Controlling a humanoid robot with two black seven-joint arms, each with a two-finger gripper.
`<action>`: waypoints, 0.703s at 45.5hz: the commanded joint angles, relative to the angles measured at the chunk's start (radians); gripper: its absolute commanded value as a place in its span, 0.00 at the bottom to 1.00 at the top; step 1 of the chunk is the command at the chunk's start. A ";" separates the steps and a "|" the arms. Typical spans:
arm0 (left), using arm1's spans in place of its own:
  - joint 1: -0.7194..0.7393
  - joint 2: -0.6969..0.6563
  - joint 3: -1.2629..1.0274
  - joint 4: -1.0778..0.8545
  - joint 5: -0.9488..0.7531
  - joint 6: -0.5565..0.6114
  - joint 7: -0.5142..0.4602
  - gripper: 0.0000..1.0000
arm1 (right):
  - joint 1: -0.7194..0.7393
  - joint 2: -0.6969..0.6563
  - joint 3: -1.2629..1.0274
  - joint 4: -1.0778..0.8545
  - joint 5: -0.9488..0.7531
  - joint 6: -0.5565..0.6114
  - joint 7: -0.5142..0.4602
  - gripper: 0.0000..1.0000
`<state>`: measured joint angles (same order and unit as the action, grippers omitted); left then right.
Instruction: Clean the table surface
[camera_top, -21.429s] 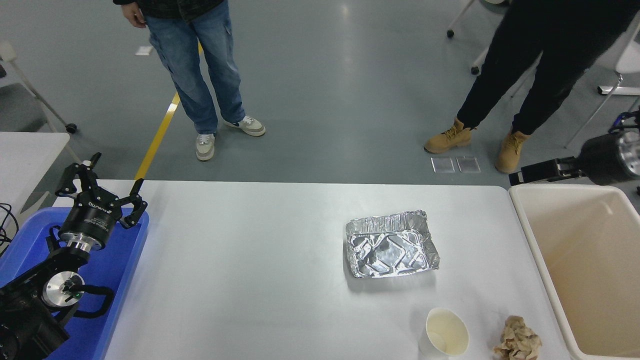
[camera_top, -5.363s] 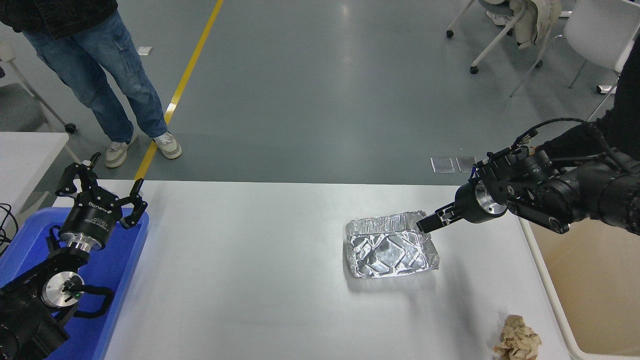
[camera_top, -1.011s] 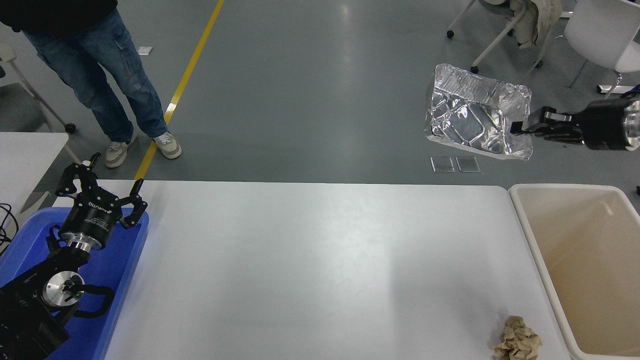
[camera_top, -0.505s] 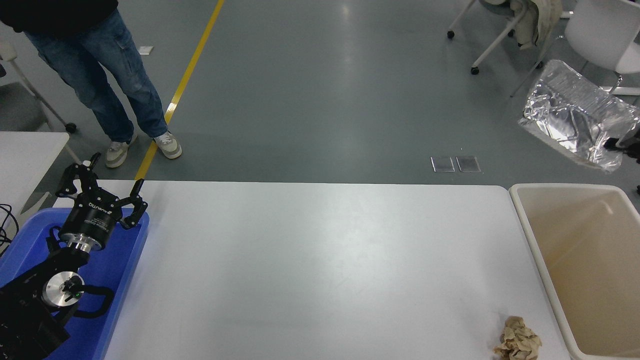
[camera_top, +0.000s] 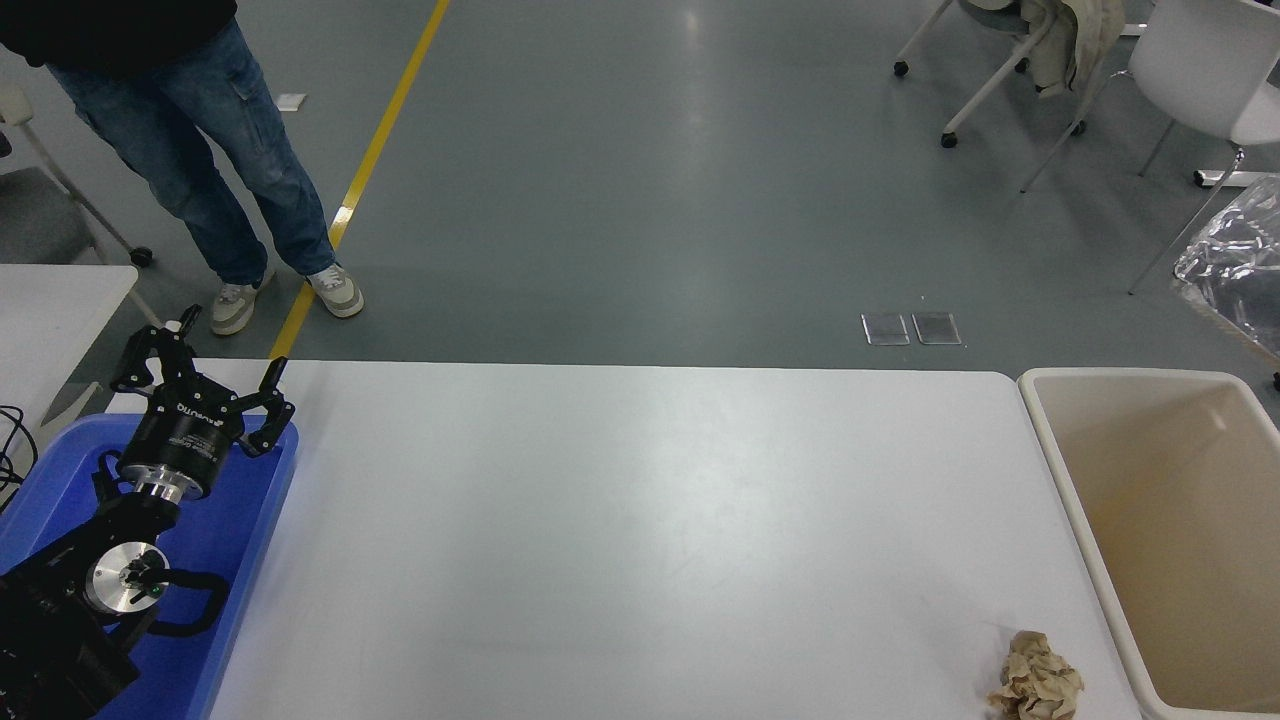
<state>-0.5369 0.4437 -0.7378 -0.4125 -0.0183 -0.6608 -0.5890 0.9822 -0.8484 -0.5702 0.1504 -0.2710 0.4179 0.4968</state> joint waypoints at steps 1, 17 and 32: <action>0.000 0.000 0.000 0.000 0.000 0.000 0.000 1.00 | -0.088 0.028 0.038 -0.031 0.050 -0.051 -0.138 0.00; 0.000 0.000 0.000 0.000 0.000 0.000 0.000 1.00 | -0.157 0.104 0.079 -0.031 0.052 -0.169 -0.379 0.00; 0.000 0.000 0.000 0.001 0.000 0.001 0.000 1.00 | -0.235 0.180 0.162 -0.032 0.052 -0.223 -0.446 0.00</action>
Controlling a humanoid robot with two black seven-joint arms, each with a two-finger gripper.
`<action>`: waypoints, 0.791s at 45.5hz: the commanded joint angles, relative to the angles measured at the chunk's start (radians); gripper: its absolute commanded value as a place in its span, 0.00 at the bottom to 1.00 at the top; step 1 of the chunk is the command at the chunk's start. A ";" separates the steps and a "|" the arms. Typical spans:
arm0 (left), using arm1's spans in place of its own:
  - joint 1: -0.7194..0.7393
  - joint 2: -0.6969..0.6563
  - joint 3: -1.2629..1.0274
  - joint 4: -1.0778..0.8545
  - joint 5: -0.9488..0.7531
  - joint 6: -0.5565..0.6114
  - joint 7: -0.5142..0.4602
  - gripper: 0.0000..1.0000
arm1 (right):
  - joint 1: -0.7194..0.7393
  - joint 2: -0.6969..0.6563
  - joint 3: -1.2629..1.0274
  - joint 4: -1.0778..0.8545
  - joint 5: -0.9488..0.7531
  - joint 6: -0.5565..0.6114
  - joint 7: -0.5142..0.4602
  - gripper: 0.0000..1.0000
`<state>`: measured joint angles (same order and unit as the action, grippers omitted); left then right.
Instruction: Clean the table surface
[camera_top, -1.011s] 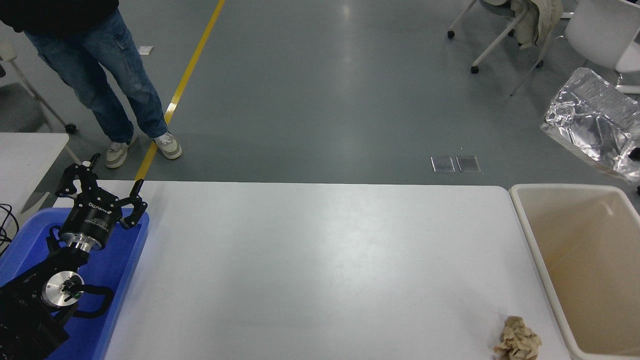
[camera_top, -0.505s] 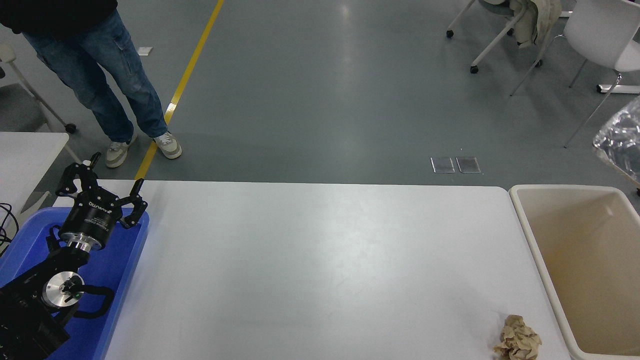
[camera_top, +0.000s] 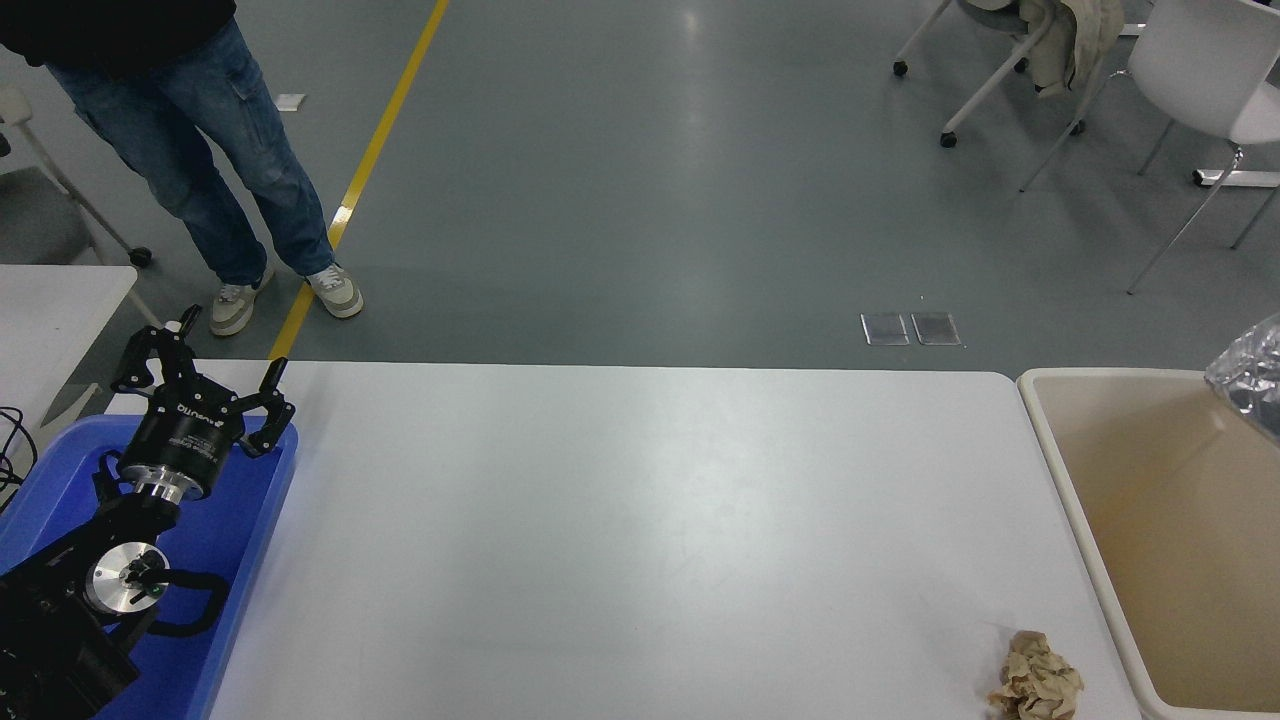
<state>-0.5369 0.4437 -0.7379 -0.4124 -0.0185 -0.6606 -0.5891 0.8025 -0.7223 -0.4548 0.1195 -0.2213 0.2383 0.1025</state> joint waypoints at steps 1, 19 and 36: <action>0.000 0.000 0.000 0.000 0.000 -0.001 0.000 1.00 | -0.062 0.058 0.048 -0.001 0.002 -0.047 -0.052 0.00; 0.000 0.000 0.000 0.000 0.000 -0.001 0.000 1.00 | -0.131 0.141 0.142 -0.001 0.017 -0.154 -0.052 0.00; 0.000 0.001 0.000 0.000 0.000 -0.001 0.000 1.00 | -0.187 0.238 0.176 -0.003 0.031 -0.240 -0.050 0.00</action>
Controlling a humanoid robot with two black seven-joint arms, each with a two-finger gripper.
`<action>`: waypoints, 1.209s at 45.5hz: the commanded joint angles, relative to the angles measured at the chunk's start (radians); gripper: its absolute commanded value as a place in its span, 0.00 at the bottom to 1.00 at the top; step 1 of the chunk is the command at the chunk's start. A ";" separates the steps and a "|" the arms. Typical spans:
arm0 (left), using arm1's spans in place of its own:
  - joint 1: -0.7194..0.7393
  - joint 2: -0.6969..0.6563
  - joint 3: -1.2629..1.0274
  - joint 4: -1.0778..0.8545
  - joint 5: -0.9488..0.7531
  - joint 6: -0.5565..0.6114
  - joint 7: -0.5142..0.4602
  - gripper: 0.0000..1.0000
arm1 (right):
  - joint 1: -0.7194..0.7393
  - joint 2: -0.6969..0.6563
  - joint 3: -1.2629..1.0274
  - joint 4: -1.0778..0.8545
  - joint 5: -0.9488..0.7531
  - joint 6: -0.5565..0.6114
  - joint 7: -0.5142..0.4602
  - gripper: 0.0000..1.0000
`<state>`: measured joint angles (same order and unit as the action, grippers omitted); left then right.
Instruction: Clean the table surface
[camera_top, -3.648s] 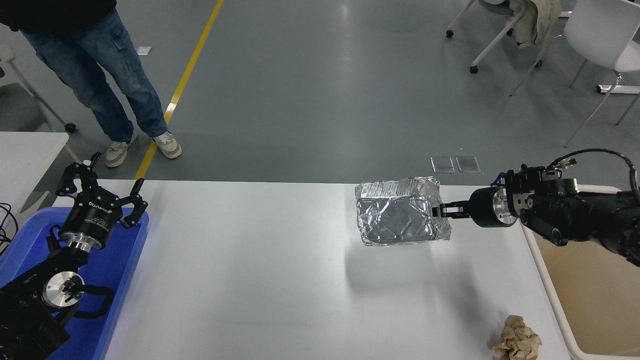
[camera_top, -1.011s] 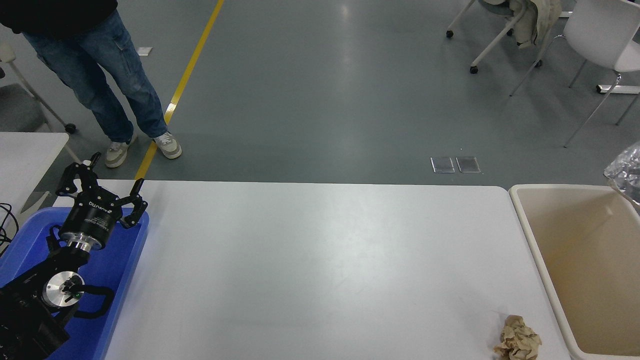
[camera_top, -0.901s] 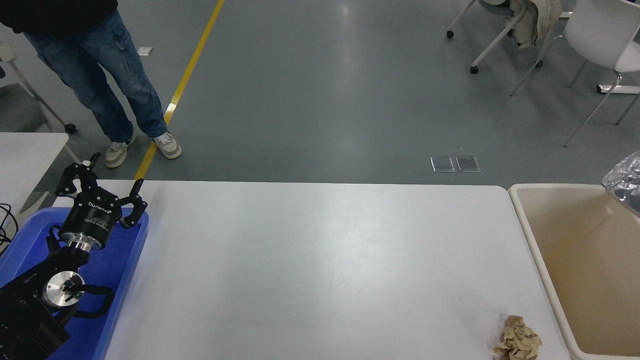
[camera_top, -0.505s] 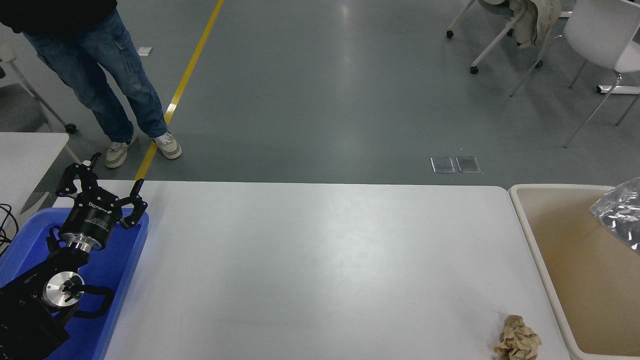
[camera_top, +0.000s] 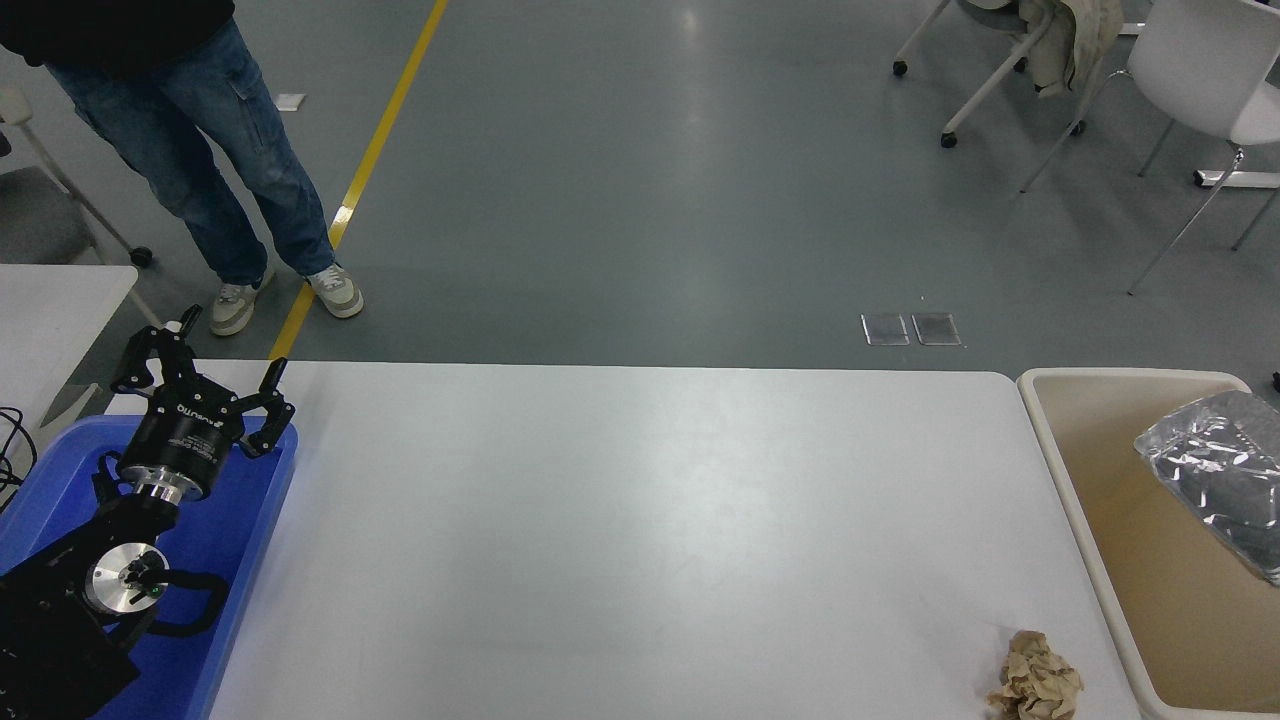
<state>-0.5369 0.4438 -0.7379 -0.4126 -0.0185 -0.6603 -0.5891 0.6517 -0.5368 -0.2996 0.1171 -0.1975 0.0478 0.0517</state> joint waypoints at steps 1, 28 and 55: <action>0.000 0.000 0.000 0.000 0.000 0.001 0.000 1.00 | -0.041 0.055 0.020 -0.001 0.007 -0.049 0.000 0.00; 0.000 0.001 0.000 0.000 0.000 -0.001 0.000 1.00 | -0.064 0.092 0.020 -0.001 0.007 -0.065 0.000 0.00; 0.000 0.000 0.000 0.001 0.000 0.001 0.000 1.00 | -0.066 0.089 0.020 0.001 0.009 -0.114 0.000 0.37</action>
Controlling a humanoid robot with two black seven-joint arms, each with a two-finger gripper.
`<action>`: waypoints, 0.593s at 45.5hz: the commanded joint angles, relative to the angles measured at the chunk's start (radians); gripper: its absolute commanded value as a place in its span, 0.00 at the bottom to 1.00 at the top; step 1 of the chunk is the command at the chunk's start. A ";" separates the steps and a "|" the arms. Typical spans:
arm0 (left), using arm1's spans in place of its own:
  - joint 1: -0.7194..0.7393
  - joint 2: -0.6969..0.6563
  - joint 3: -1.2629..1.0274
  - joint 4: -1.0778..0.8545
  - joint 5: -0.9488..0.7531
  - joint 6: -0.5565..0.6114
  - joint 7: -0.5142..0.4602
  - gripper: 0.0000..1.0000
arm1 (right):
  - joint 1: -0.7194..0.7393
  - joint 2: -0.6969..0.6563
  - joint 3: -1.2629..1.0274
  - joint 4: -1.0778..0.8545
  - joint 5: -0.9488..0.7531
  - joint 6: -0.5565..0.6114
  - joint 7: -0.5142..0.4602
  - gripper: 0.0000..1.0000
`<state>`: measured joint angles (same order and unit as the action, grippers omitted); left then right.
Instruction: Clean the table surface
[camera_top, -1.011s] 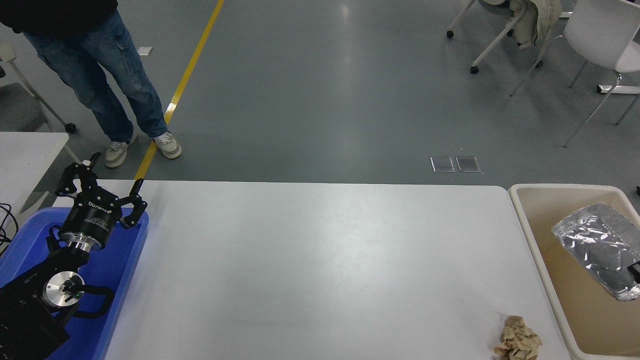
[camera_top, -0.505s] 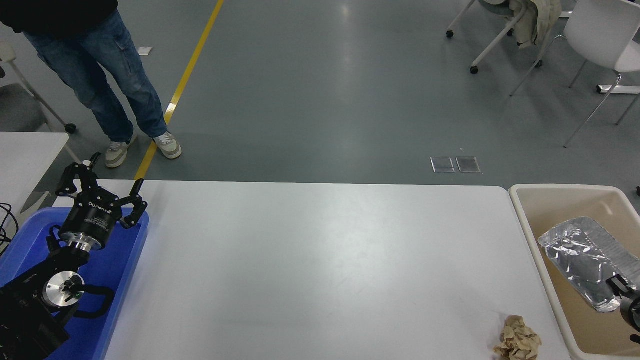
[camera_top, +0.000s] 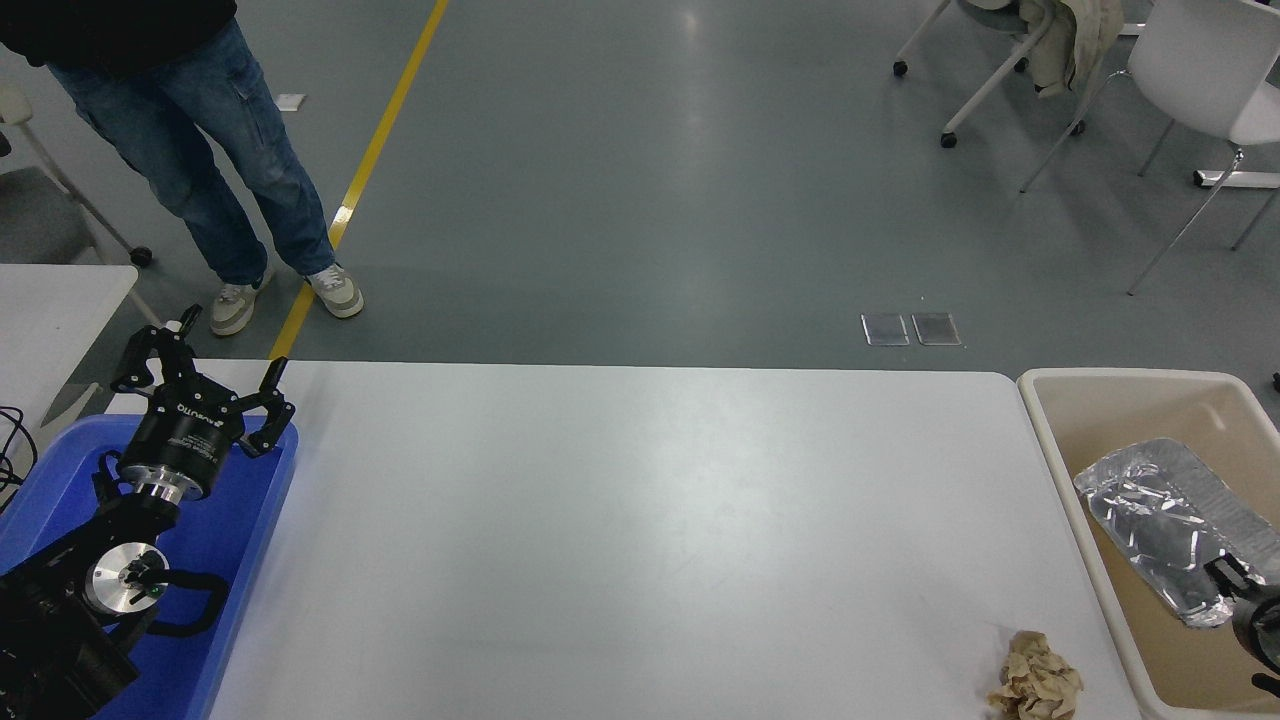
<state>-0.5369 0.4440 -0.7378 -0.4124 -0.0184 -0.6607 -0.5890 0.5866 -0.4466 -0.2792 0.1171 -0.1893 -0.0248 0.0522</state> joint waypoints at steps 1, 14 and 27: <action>0.000 -0.001 0.000 0.000 0.000 0.000 0.000 1.00 | -0.001 -0.001 0.000 0.001 0.001 -0.049 0.000 0.44; 0.000 0.001 0.000 0.000 0.000 0.000 0.000 1.00 | 0.001 -0.003 0.002 0.004 0.001 -0.060 0.002 0.87; 0.000 -0.001 0.000 0.000 0.000 0.000 0.000 1.00 | 0.094 -0.044 0.066 0.019 -0.001 -0.047 0.003 0.97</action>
<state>-0.5369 0.4440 -0.7378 -0.4125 -0.0184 -0.6607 -0.5890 0.6137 -0.4586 -0.2659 0.1286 -0.1888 -0.0777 0.0544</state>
